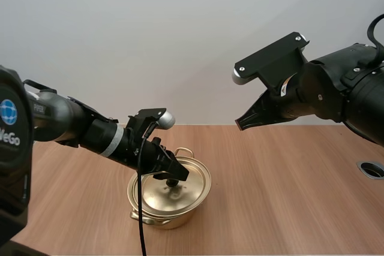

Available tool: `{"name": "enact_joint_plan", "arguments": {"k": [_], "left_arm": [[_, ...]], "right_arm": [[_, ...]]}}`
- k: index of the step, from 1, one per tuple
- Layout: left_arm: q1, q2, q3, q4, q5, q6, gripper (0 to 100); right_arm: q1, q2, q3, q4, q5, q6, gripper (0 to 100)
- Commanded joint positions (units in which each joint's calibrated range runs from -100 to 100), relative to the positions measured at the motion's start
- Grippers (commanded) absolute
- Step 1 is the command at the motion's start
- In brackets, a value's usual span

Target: Open the pot, put the car inside, and close it

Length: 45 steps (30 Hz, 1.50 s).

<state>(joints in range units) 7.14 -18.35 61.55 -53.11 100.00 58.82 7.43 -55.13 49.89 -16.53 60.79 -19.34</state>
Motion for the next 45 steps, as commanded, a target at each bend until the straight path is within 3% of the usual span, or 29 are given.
{"name": "enact_joint_plan", "arguments": {"k": [1,9,12,16,22,26,28,29,32,38,39,45], "left_arm": [[-0.04,0.04,-0.01,-0.01,0.0,0.05,33],[-0.04,-0.08,-0.01,2.73,-0.3,-0.02,33],[-0.04,-0.08,-0.01,5.35,-6.52,-0.27,33],[-0.04,-0.2,-0.01,3.52,0.0,-0.33,33],[-0.04,-2.01,-0.4,2.52,0.0,1.13,32],[-0.04,-6.53,-2.25,2.64,0.0,1.55,8],[-0.04,-9.56,-3.33,3.46,0.0,0.41,1],[-0.04,-10.96,-3.46,4.02,-2.25,-0.16,1],[-0.04,-13.65,-3.46,5.04,-9.46,-0.17,14],[-0.04,-14.04,-3.46,6.09,-15.82,-3.16,69],[-0.04,-14.04,-3.46,6.4,-15.81,-3.27,72],[-0.04,-9.91,-3.46,8.26,-16.84,-5.12,66]], "right_arm": [[-0.04,0.02,0.0,-0.02,-0.04,-0.05,0],[-0.04,0.02,0.0,-0.02,-0.04,-0.05,0],[-0.04,0.02,0.0,-0.02,-0.04,-0.05,0],[-0.04,0.02,0.0,-0.02,-0.04,-0.05,0],[-0.04,0.02,0.0,-0.02,-0.04,-0.05,0],[-0.04,0.02,0.0,-0.02,-0.04,-0.05,0],[-0.04,0.02,0.0,-0.02,-0.04,-0.05,0],[-0.04,0.02,0.0,-0.02,-0.04,-0.05,0],[-0.04,0.02,0.0,-0.02,-0.04,-0.05,0],[-0.04,0.02,0.0,-0.02,-0.04,-0.05,0],[-0.04,0.02,0.0,0.1,-0.01,-0.05,0],[-0.04,0.02,0.0,0.32,-0.01,-0.05,0]]}}
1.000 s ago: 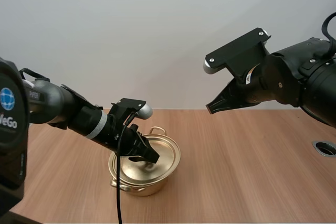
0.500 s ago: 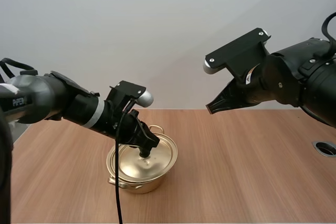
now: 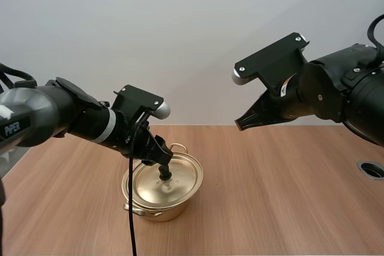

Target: Open the pot, put the car inside, and close it

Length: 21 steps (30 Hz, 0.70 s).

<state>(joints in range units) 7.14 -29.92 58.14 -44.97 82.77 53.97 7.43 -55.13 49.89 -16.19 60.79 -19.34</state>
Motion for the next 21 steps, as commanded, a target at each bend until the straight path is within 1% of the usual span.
{"name": "enact_joint_plan", "arguments": {"k": [1,7,13,14,15,16,18,19,21], "left_arm": [[-0.04,3.08,-0.05,0.12,0.8,-0.73,66],[-0.04,9.07,-0.05,0.4,0.86,-0.93,66],[-0.04,10.9,-0.05,0.79,-2.72,-0.72,66],[-0.04,10.9,-0.05,0.79,-2.89,-0.72,62],[-0.04,10.9,-0.05,0.62,-2.89,-0.53,56],[-0.04,10.9,-0.05,0.47,-2.89,-0.19,45],[-0.04,10.9,-0.05,0.47,-2.48,0.59,14],[-0.04,10.9,-0.05,0.47,-2.16,0.81,0],[-0.04,10.9,-0.05,0.47,-1.29,1.16,0]], "right_arm": [[-0.04,0.02,0.0,-0.02,-0.01,-0.05,0],[-0.04,0.02,0.0,-0.02,-0.01,-0.05,0],[-0.04,0.02,0.0,-0.02,-0.01,-0.05,0],[-0.04,0.02,0.0,-0.02,-0.01,-0.05,0],[-0.04,0.02,0.0,-0.02,-0.01,-0.05,0],[-0.04,0.02,0.0,-0.02,-0.01,-0.05,0],[-0.04,0.02,0.0,-0.02,-0.01,-0.05,0],[-0.04,0.02,0.0,-0.02,-0.01,-0.05,0],[-0.04,0.02,0.0,-0.02,-0.01,-0.05,0]]}}
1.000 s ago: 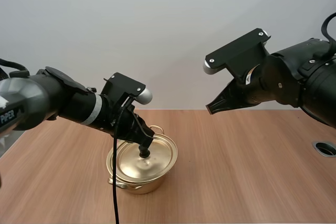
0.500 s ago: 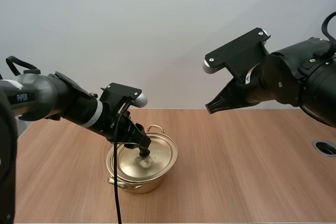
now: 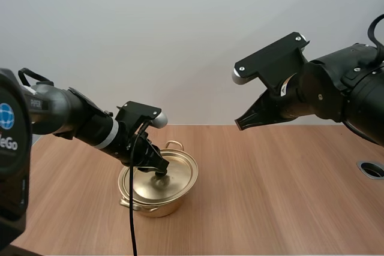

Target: Open the pot, put the car inside, and close it

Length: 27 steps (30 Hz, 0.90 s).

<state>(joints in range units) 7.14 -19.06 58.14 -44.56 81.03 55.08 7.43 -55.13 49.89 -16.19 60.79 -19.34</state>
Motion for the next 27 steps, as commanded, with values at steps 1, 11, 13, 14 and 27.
{"name": "enact_joint_plan", "arguments": {"k": [1,11,13,14,27], "left_arm": [[-0.04,0.03,-0.05,0.06,0.83,0.05,0],[-0.04,-3.62,-0.05,0.52,1.73,0.17,0],[-0.04,-4.34,-0.05,0.95,1.76,0.17,0],[-0.04,-4.64,-0.05,1.35,1.76,0.17,0],[-0.04,-4.62,-0.05,5.41,-3.06,-1.67,0]], "right_arm": [[-0.04,0.02,0.0,-0.02,-0.01,-0.05,0],[-0.04,0.02,0.0,-0.02,-0.01,-0.05,0],[-0.04,0.02,0.0,-0.02,-0.01,-0.05,0],[-0.04,0.02,0.0,-0.02,-0.01,-0.05,0],[-0.04,0.02,0.0,-0.02,-0.01,-0.05,0]]}}
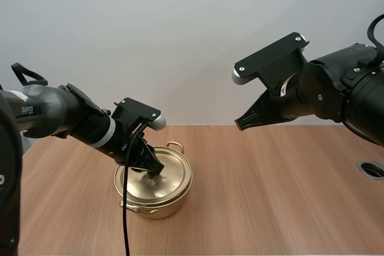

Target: Open the pot, put the car inside, and close it

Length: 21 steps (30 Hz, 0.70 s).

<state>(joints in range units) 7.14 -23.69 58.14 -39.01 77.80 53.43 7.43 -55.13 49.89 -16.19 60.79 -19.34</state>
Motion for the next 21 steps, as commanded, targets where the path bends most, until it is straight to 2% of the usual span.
{"name": "enact_joint_plan", "arguments": {"k": [1,7,9,12,16,17,19,21], "left_arm": [[-0.04,0.01,-0.05,-0.14,0.17,-0.01,0],[-0.04,0.14,0.39,-0.14,0.17,-0.01,0],[-0.04,0.14,0.52,-0.14,0.53,-0.01,6],[-0.04,0.14,0.52,-1.02,0.85,-0.01,30],[-0.04,0.14,0.52,-2.6,0.85,-0.01,78],[-0.04,0.14,0.52,-2.96,0.85,-0.01,85],[-0.04,0.14,0.52,-3.22,0.85,-0.01,97],[-0.04,0.14,0.52,-3.22,0.85,-0.01,99]], "right_arm": [[-0.04,0.02,0.0,-0.02,-0.01,-0.05,0],[-0.04,0.02,0.0,-0.02,-0.01,-0.05,0],[-0.04,0.02,0.0,-0.02,-0.01,-0.05,0],[-0.04,0.02,0.0,-0.02,-0.01,-0.05,0],[-0.04,0.02,0.0,-0.02,-0.01,-0.05,0],[-0.04,0.02,0.0,-0.02,-0.01,-0.05,0],[-0.04,0.02,0.0,-0.02,-0.01,-0.05,0],[-0.04,0.02,0.0,-0.02,-0.01,-0.05,0]]}}
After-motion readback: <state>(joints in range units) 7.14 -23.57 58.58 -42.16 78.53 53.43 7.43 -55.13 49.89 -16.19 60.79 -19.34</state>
